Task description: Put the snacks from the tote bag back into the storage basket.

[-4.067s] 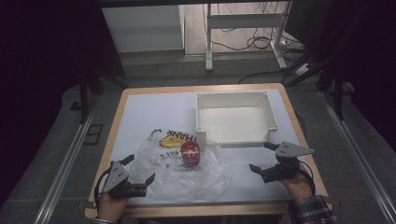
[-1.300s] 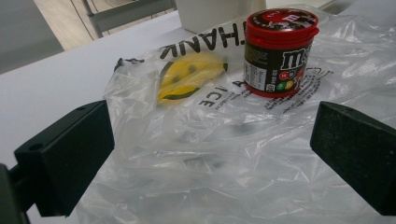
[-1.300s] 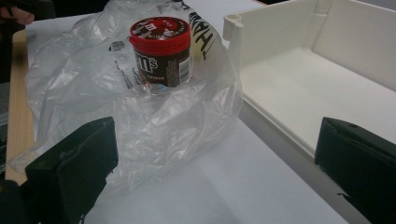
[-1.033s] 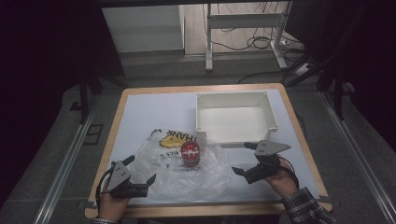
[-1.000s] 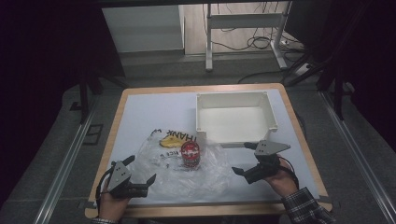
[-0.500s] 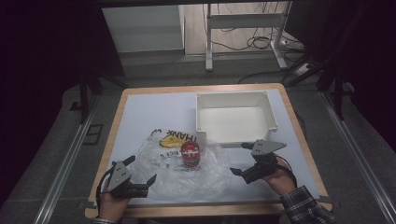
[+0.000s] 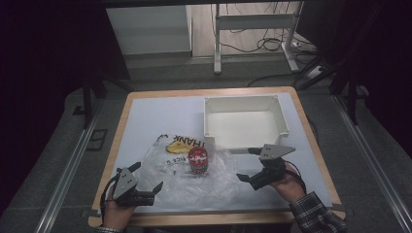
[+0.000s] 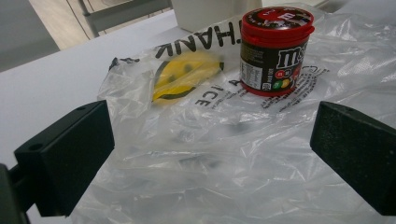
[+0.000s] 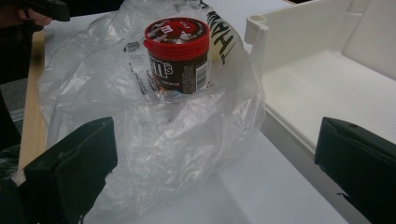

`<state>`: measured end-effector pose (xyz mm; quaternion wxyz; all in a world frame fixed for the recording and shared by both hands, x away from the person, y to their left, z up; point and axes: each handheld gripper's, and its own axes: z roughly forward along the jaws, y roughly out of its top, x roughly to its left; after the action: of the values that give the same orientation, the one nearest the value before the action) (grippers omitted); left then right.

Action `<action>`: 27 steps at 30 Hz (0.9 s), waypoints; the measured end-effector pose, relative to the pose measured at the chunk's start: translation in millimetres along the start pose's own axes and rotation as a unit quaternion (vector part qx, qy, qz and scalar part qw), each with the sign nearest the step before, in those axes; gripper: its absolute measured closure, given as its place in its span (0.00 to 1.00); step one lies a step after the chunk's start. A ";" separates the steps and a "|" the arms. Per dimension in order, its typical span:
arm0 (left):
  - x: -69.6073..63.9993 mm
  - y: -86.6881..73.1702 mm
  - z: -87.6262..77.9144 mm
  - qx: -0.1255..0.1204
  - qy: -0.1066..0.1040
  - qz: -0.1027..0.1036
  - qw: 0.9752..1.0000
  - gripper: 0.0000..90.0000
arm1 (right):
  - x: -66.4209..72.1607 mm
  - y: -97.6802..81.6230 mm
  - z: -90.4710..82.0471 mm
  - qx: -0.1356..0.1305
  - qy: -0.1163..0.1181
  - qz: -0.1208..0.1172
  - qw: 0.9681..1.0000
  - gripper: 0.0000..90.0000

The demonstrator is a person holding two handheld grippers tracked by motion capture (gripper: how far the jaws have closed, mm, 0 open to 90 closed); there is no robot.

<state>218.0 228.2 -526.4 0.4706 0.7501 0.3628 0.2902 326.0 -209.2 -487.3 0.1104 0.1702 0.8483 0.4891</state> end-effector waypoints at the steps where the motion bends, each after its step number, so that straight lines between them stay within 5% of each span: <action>1: 0.0 0.0 0.0 0.000 0.000 0.000 1.000 0.00 | 0.4 1.0 1.7 0.000 0.003 -0.001 1.000 0.00; 21: -0.9 -0.3 0.6 0.004 0.000 0.003 1.000 0.00 | 6.5 11.5 24.3 0.031 0.018 -0.029 0.999 0.00; 27: -1.3 -0.3 0.8 0.005 0.000 0.004 1.000 0.00 | 6.0 14.4 27.7 0.034 0.030 -0.020 0.999 0.00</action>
<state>217.8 226.8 -527.1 0.4658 0.7539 0.3610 0.2904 332.8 -178.2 -488.7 0.0883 0.1420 0.8705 0.4629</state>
